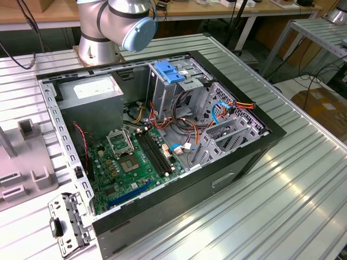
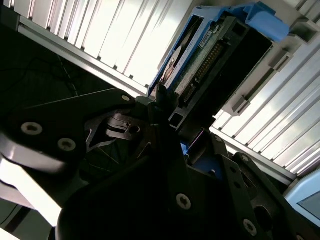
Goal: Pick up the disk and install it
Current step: 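Pick up the disk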
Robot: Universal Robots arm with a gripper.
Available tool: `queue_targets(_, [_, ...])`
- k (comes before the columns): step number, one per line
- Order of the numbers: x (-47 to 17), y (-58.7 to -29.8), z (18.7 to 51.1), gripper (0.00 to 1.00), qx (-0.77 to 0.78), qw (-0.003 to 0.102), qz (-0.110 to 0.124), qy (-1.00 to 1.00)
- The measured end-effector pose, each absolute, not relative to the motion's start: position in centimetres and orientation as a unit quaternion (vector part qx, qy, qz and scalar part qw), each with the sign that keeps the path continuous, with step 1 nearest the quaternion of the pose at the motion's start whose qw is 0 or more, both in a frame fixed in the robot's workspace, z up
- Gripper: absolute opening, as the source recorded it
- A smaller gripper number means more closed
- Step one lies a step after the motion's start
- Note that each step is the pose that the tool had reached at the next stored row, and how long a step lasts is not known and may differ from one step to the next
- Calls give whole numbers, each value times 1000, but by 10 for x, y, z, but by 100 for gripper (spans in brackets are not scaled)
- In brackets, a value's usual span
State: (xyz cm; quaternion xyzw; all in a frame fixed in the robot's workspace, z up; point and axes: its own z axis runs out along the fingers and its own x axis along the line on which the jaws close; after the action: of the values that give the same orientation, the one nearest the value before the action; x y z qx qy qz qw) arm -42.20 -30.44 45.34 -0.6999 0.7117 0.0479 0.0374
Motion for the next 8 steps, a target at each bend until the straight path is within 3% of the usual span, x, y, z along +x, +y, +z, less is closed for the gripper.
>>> queue_targets(8, [-422, -304, 456, 37, -700, 39, 50, 712])
